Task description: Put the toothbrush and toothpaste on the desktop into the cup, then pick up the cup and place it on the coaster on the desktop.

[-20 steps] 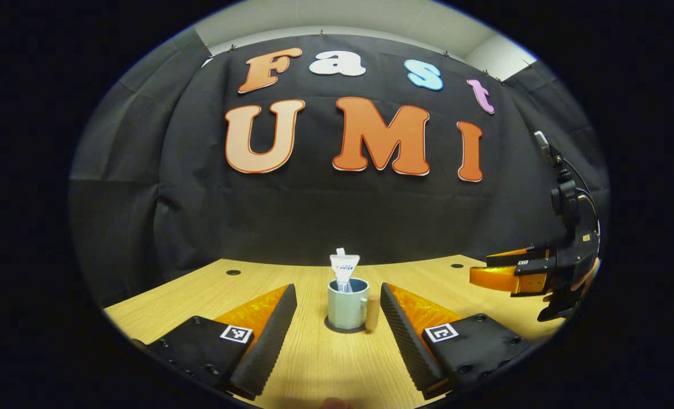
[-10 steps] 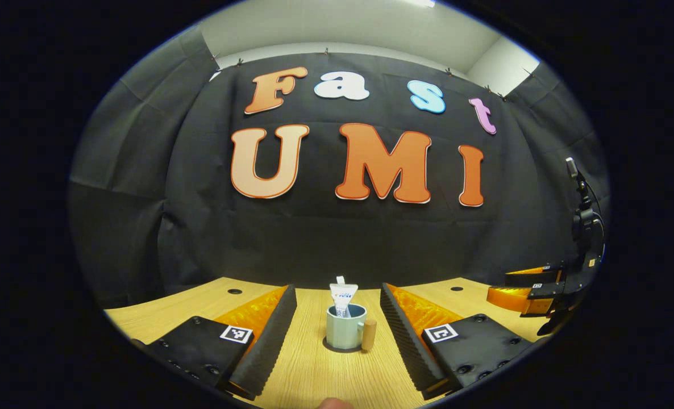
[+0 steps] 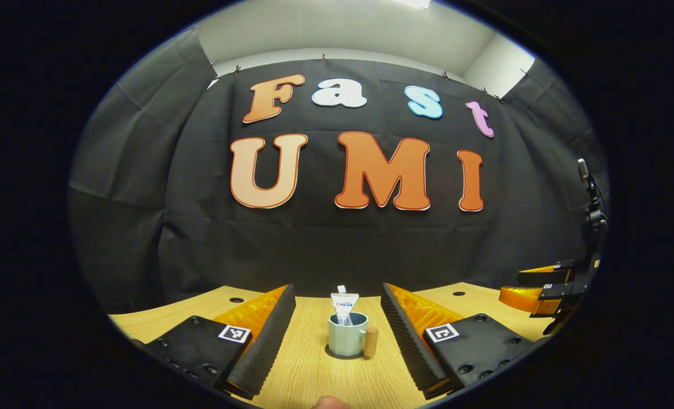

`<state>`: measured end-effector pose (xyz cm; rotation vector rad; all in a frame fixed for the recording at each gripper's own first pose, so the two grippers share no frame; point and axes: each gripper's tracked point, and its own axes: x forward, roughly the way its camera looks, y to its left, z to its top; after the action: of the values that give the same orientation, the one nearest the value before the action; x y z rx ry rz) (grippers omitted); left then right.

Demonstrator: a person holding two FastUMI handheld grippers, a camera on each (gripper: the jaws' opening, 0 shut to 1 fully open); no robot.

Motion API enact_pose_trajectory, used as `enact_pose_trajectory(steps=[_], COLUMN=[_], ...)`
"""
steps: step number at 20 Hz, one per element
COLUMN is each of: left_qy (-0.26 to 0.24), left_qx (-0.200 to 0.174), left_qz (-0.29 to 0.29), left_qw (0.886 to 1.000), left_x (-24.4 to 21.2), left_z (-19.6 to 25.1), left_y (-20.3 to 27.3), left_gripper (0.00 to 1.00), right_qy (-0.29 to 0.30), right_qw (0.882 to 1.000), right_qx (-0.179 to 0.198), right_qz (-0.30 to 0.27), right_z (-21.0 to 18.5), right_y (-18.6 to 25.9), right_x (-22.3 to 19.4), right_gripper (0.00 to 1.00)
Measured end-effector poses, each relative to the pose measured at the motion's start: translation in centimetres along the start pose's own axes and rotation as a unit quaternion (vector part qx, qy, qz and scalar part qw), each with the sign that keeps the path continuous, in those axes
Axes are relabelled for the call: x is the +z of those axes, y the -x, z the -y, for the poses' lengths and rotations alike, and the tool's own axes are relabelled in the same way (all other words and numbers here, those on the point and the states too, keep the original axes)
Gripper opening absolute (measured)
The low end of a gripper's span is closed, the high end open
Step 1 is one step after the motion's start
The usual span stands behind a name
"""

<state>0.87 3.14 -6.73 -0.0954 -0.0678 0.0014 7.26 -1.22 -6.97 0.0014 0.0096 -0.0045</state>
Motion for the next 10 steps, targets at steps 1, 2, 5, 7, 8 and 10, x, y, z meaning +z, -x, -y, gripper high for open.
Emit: enact_pose_trajectory(steps=[1, 2, 5, 7, 8, 10], left_qy=[0.001, 0.002, -0.001, 0.005, 0.005, 0.004], left_qx=[0.001, -0.001, 0.003, 0.001, 0.003, 0.002], left_qz=[0.003, 0.007, 0.022, 0.035, 0.038, 0.038], left_qw=[1.0, 1.0, 1.0, 0.999, 0.999, 0.999], left_x=[0.1, 0.3, 0.8, 1.4, 1.4, 1.4], left_z=[0.1, 0.2, 0.0, 0.2, 0.1, 0.3], left_y=[0.0, 0.1, 0.4, 0.5, 0.6, 0.7], left_gripper=[0.96, 0.96, 0.96, 0.97, 0.96, 0.98], right_qy=[0.003, 0.004, 0.004, 0.005, 0.005, 0.004], right_qw=[1.0, 1.0, 1.0, 1.0, 1.0, 1.0], right_qx=[-0.004, -0.005, -0.005, -0.009, -0.011, -0.011], right_qz=[0.002, 0.005, 0.014, 0.017, 0.017, 0.017], right_z=[0.1, 0.2, 0.0, 0.1, 0.2, 0.0], right_y=[0.1, 0.2, 0.5, 0.6, 0.8, 0.9], right_x=[0.1, 0.3, 0.7, 0.8, 0.8, 0.7], right_gripper=[0.88, 0.88, 0.88, 0.88, 0.88, 0.88])
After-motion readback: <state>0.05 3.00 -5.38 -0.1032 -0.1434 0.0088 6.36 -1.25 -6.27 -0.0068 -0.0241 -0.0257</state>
